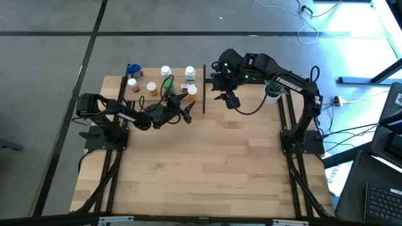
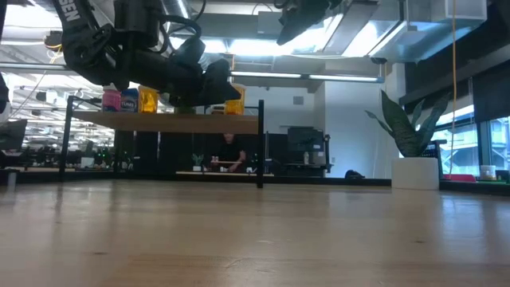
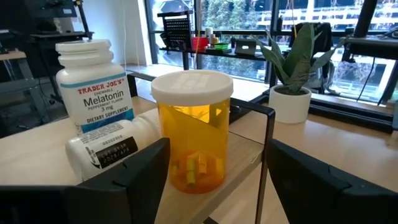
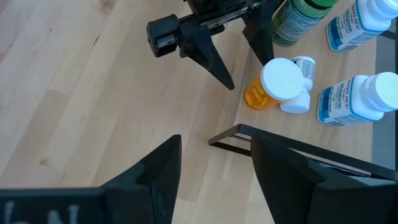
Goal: Pick and place medicine bottles onto shelf by color
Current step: Remove the orange pill bottle from the shelf
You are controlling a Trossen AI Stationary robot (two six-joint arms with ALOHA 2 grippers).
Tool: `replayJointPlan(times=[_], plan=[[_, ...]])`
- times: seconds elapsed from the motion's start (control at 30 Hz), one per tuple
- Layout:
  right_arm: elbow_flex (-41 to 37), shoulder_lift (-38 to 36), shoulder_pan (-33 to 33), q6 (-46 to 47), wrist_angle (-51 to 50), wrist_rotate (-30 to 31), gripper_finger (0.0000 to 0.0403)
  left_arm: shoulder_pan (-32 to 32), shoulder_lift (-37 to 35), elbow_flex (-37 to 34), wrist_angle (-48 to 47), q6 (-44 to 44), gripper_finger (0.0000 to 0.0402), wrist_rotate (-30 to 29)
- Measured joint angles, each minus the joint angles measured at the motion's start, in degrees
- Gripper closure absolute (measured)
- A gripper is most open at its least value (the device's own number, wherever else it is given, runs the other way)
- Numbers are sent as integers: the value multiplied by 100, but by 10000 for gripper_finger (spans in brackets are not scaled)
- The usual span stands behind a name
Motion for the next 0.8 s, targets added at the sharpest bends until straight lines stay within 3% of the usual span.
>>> replayJointPlan(times=[0.47, 0.8], plan=[[0, 0, -2, 2, 0, 0, 208, 24, 0, 155, -63, -95, 143, -4], [0, 0, -1, 2, 0, 0, 208, 28, -2, 597, -991, 217, 143, -9]])
